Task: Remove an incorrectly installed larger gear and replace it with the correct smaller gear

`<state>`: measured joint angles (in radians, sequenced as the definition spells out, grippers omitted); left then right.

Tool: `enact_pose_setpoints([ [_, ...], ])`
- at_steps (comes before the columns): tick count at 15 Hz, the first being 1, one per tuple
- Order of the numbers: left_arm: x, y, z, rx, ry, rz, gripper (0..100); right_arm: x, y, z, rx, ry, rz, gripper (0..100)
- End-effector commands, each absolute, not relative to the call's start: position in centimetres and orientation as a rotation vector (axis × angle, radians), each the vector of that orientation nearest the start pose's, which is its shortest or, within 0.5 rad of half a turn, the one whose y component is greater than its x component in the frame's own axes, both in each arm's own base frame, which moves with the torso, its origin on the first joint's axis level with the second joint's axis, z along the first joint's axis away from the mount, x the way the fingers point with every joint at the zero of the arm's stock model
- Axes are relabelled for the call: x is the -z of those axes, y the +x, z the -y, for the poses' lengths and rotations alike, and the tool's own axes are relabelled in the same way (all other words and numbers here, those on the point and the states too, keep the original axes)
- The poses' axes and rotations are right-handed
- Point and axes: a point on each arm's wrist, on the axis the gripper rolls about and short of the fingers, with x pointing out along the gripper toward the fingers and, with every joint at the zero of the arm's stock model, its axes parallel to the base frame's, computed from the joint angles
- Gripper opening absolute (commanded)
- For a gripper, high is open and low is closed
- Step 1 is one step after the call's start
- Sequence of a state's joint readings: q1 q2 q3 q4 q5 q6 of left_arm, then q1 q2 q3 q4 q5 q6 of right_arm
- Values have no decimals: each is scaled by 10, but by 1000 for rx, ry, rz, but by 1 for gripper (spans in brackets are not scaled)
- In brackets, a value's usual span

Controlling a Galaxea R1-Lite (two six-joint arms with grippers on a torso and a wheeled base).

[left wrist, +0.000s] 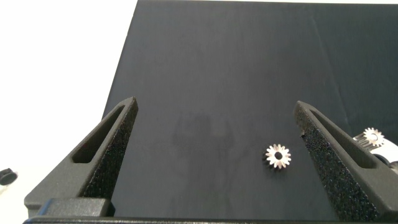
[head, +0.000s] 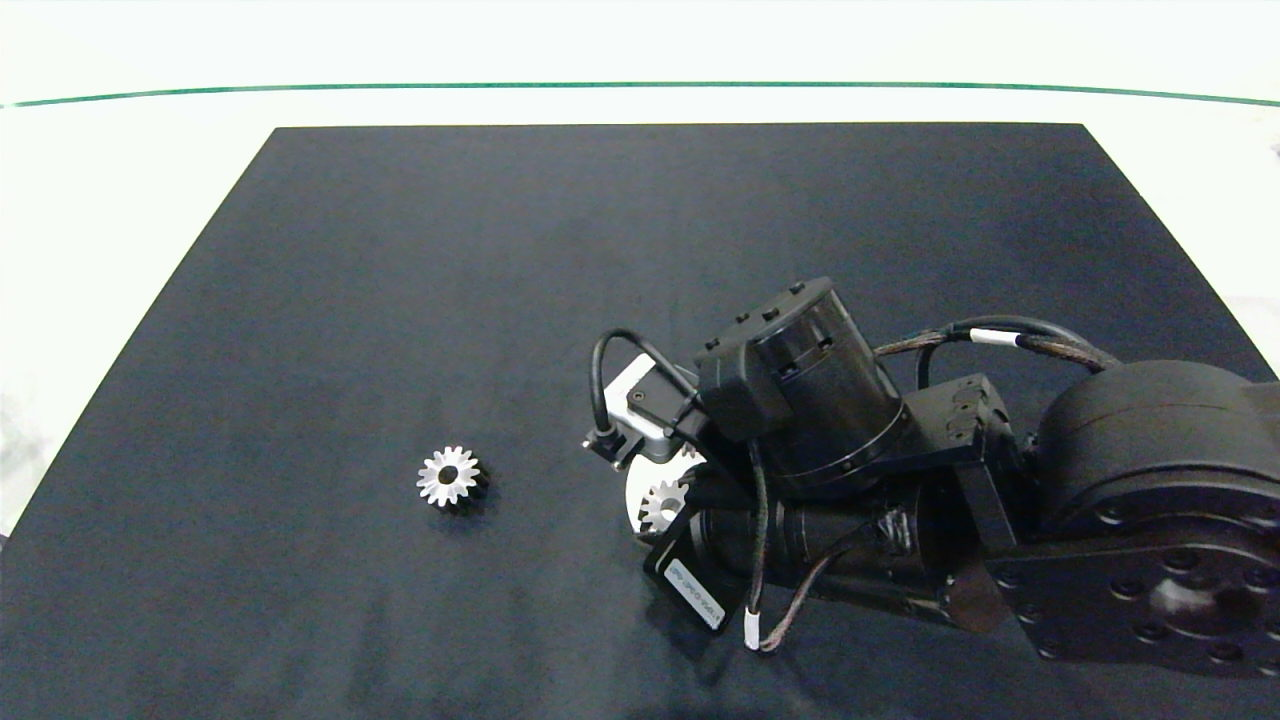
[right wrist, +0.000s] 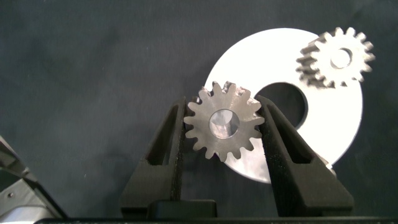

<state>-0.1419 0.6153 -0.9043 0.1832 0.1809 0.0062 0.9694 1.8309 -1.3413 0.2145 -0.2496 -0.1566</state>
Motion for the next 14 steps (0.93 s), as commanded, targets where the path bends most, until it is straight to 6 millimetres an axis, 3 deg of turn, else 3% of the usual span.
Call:
enact_pose_setpoints([
  [1,-306,3,-4,-40,-11,104,100,-195,204,-287,-730,-580,-569,22],
  [14,-305,3,-4,-39,-12,101,100,-184,215,-290,-697,-605,-589,22],
])
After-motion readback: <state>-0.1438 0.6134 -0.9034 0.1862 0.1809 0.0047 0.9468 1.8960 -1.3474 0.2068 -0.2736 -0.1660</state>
